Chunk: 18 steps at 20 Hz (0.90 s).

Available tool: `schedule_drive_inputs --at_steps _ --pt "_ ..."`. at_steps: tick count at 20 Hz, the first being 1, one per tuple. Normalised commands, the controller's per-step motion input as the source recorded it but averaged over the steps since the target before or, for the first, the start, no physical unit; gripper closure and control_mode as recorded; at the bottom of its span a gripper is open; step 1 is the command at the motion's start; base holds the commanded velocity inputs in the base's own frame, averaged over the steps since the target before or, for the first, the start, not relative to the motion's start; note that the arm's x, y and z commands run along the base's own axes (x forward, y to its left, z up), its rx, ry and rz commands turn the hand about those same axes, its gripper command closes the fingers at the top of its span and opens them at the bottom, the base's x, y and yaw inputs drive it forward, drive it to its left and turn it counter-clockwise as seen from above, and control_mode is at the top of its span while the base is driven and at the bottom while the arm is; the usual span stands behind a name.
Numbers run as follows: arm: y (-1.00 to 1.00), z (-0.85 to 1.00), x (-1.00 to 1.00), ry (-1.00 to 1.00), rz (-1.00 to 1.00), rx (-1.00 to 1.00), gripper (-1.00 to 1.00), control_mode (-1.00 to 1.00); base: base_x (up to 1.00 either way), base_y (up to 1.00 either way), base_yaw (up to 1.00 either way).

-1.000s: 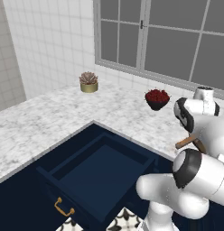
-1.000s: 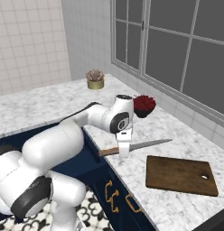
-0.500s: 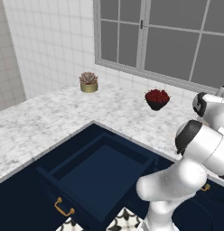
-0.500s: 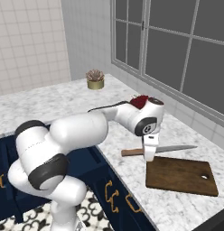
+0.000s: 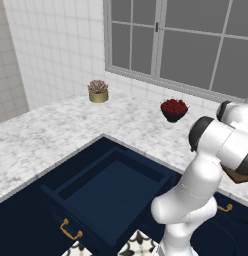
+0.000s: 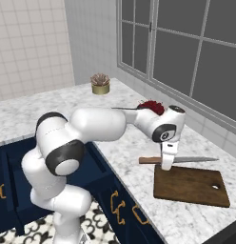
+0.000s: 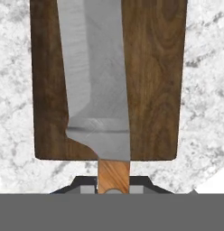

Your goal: Pick up the knife from the drawer and place it on the cutting board. Then place the meat from the plate to the cutting board.

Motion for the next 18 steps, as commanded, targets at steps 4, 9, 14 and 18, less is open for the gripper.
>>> schedule_drive_inputs --at_steps 4,9,14,18 --pt "-0.40 -0.50 0.14 -0.07 -0.03 -0.02 1.00 -1.00 0.00 0.00 0.00" --pt "-0.23 -0.47 0.13 -0.16 0.00 0.00 1.00 -1.00 0.00 0.00 0.00" --pt "-0.19 -0.32 0.36 -0.05 0.00 0.00 1.00 -1.00 0.00 0.00 0.00" --pt "-0.35 -0.14 0.28 0.00 0.00 0.00 1.00 -1.00 0.00 0.00 0.00"
